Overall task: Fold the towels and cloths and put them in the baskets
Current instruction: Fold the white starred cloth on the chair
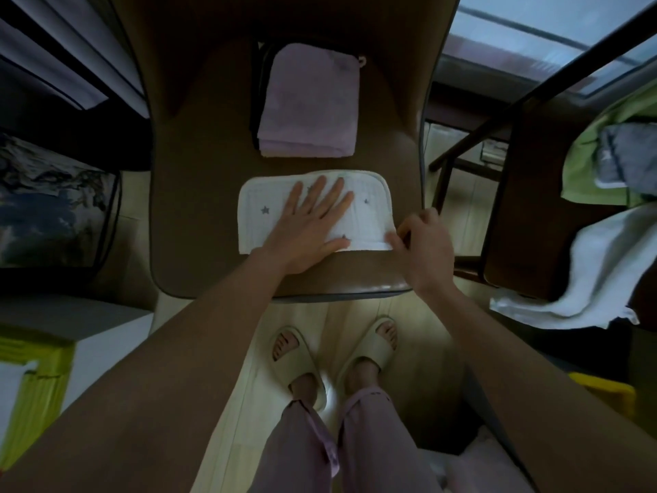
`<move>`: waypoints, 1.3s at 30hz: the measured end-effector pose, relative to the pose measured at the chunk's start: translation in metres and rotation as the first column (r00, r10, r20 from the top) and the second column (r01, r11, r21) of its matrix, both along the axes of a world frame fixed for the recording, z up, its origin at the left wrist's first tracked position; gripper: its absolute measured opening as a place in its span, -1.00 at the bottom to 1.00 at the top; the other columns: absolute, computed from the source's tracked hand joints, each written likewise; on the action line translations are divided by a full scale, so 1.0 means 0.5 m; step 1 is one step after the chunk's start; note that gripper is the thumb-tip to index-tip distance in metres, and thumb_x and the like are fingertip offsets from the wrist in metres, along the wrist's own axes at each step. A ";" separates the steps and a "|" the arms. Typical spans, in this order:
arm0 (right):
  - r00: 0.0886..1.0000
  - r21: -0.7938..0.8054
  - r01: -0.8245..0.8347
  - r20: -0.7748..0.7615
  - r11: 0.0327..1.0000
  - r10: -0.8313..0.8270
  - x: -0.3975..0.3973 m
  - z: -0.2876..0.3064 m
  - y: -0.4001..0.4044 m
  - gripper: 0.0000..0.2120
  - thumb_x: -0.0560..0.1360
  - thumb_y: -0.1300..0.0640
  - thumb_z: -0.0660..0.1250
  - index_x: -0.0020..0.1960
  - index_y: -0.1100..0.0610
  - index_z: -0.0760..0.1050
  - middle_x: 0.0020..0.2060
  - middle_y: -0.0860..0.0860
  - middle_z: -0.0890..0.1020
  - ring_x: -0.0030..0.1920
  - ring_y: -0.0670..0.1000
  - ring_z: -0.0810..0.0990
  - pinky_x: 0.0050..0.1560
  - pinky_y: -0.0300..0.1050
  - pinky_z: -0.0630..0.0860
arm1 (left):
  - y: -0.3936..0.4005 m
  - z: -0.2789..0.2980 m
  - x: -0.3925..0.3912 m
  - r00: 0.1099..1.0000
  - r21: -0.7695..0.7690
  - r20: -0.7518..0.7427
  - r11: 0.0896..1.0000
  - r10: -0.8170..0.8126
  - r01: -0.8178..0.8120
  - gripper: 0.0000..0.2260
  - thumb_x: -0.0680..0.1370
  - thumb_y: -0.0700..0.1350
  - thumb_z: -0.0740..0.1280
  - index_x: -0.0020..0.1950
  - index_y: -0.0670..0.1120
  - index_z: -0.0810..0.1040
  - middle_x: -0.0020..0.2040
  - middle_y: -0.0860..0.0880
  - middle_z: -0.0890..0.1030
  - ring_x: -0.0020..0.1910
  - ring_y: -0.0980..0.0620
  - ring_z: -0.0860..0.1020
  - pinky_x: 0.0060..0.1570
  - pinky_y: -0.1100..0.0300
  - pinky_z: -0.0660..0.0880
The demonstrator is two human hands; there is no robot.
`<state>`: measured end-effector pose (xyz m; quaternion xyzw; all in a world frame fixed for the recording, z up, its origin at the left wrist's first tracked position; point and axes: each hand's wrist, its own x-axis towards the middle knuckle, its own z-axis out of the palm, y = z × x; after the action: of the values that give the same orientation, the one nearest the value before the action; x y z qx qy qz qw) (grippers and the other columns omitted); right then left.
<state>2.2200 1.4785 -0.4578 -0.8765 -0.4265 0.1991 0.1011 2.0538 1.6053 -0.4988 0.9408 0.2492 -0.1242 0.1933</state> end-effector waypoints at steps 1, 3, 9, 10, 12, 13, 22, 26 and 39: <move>0.998 0.079 -0.018 0.059 0.997 0.014 -0.011 0.002 0.006 -0.83 0.56 0.01 0.27 -0.03 0.12 0.45 0.02 0.05 0.44 0.04 0.05 0.44 0.10 0.02 0.45 | -0.001 0.014 -0.003 0.997 -0.049 0.059 0.998 0.044 -0.041 -0.35 0.60 0.21 0.08 0.57 0.02 -0.17 0.57 -0.02 -0.23 0.53 -0.02 -0.27 0.50 -0.09 -0.21; 0.983 0.183 -0.146 0.139 0.972 0.121 -0.043 0.001 0.032 -0.72 0.61 -0.02 0.17 0.20 0.14 0.42 0.23 0.14 0.45 0.27 0.14 0.40 0.30 0.09 0.35 | -0.008 0.048 -0.030 0.894 -0.164 0.301 0.942 0.331 -0.293 -0.45 0.61 0.11 0.16 0.55 -0.03 0.09 0.57 -0.06 0.04 0.53 0.02 -0.02 0.50 0.04 -0.04; 0.850 -0.002 -0.514 0.136 0.858 0.510 -0.094 -0.061 0.112 -0.45 0.64 -0.12 -0.08 0.57 0.07 0.00 0.55 0.10 0.01 0.55 0.11 -0.08 0.52 0.09 -0.17 | -0.039 0.092 -0.169 0.117 -0.509 0.227 0.220 0.967 -0.832 -0.74 0.61 -0.02 0.24 0.22 -0.14 0.48 0.07 -0.01 0.56 0.01 0.10 0.50 0.00 0.20 0.48; 0.858 -0.031 -0.500 0.116 0.865 0.500 -0.091 -0.075 0.111 -0.43 0.63 -0.14 -0.11 0.57 0.06 -0.06 0.56 0.09 -0.04 0.55 0.10 -0.12 0.52 0.10 -0.20 | -0.041 0.089 -0.178 0.103 -0.520 0.154 0.169 0.983 -0.837 -0.73 0.60 -0.01 0.26 0.22 -0.14 0.49 0.06 -0.02 0.57 0.00 0.09 0.52 -0.08 0.29 0.46; 0.866 -0.047 -0.489 0.093 0.871 0.491 -0.085 -0.094 0.104 -0.41 0.62 -0.16 -0.14 0.58 0.04 -0.12 0.56 0.07 -0.10 0.55 0.08 -0.17 0.52 0.13 -0.21 | -0.044 0.080 -0.184 0.106 -0.530 0.070 0.127 0.992 -0.838 -0.71 0.59 0.02 0.28 0.20 -0.15 0.52 0.02 -0.03 0.59 -0.05 0.09 0.53 -0.22 0.42 0.38; 0.866 -0.043 -0.490 0.091 0.870 0.492 -0.085 -0.099 0.102 -0.41 0.62 -0.17 -0.14 0.58 0.05 -0.13 0.56 0.07 -0.11 0.55 0.08 -0.19 0.52 0.14 -0.20 | -0.047 0.077 -0.182 0.125 -0.522 0.052 0.134 0.991 -0.843 -0.71 0.58 0.02 0.28 0.17 -0.15 0.53 -0.01 -0.02 0.59 -0.08 0.10 0.53 -0.25 0.44 0.36; 0.864 -0.042 -0.494 0.087 0.869 0.496 -0.085 -0.099 0.100 -0.40 0.61 -0.18 -0.16 0.57 0.03 -0.16 0.56 0.06 -0.13 0.55 0.06 -0.21 0.52 0.12 -0.22 | -0.041 0.056 -0.183 0.429 -0.313 0.113 0.442 0.896 -0.841 -0.72 0.61 0.02 0.23 -0.24 -0.08 0.38 -0.37 -0.01 0.47 -0.38 -0.01 0.50 -0.44 0.17 0.37; 0.867 -0.028 -0.492 0.072 0.870 0.493 -0.085 -0.092 0.100 -0.40 0.62 -0.18 -0.17 0.57 0.04 -0.16 0.56 0.07 -0.13 0.55 0.06 -0.21 0.52 0.13 -0.18 | -0.028 0.062 -0.197 0.447 -0.088 0.163 0.464 0.880 -0.881 -0.76 0.59 0.07 0.24 0.09 -0.09 0.48 -0.01 -0.06 0.52 -0.12 -0.02 0.53 -0.26 0.17 0.41; 0.872 0.032 -0.475 0.153 0.880 0.465 -0.171 -0.112 0.111 -0.45 0.64 -0.09 -0.07 0.57 0.09 -0.02 0.55 0.11 0.00 0.55 0.09 -0.08 0.52 0.13 -0.11 | -0.005 -0.040 -0.133 0.918 0.215 0.040 0.894 0.394 -0.393 -0.49 0.65 0.08 -0.14 0.57 -0.07 -0.08 0.57 -0.13 -0.03 0.55 -0.11 -0.06 0.51 -0.09 -0.11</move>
<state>2.1344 1.5339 -0.5137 -0.7545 -0.6392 0.1406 0.0491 1.9871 1.6029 -0.5189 0.8860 0.4471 -0.0567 0.1092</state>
